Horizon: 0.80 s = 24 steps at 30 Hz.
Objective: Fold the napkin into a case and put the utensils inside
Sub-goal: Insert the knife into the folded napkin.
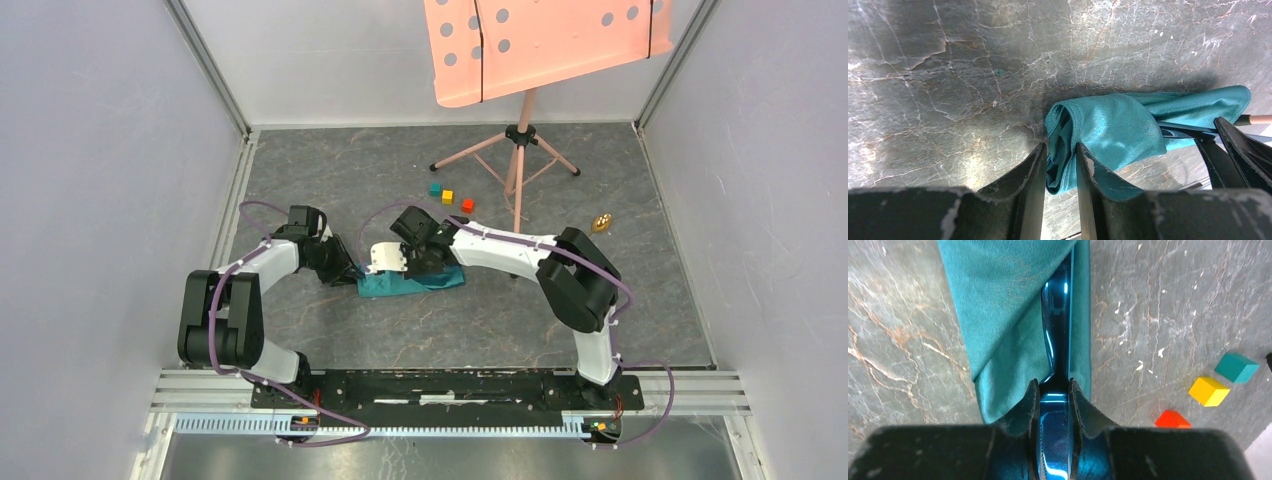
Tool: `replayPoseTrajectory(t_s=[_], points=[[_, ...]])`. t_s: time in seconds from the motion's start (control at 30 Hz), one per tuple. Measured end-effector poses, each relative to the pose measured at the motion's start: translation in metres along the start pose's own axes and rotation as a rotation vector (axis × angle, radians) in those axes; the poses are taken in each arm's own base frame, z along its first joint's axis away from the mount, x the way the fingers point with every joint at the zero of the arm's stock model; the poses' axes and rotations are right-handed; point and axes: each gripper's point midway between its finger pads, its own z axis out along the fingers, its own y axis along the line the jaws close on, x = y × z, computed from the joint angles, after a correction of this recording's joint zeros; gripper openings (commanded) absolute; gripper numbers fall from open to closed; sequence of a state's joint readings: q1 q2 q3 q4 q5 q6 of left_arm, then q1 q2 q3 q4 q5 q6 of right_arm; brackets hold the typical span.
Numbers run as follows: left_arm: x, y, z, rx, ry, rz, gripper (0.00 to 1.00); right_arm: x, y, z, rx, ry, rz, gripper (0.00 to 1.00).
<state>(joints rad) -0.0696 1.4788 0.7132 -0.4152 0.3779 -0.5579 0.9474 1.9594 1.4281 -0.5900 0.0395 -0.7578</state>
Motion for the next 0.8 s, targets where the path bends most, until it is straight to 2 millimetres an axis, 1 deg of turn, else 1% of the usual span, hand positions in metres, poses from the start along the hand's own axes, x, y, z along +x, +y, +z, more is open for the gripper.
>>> replayPoseTrajectory(t_s=[0.37, 0.67, 0.8], points=[[0.0, -0.001, 0.0, 0.007, 0.002, 0.001, 0.34, -0.027, -0.001, 0.015, -0.039, -0.092, 0.059, 0.01], [0.002, -0.004, 0.0, 0.016, 0.008, 0.004, 0.34, -0.033, 0.0, 0.029, -0.051, -0.108, 0.071, 0.03], [0.002, -0.004, 0.0, 0.016, 0.008, 0.005, 0.34, -0.036, -0.004, 0.032, -0.041, -0.117, 0.07, 0.07]])
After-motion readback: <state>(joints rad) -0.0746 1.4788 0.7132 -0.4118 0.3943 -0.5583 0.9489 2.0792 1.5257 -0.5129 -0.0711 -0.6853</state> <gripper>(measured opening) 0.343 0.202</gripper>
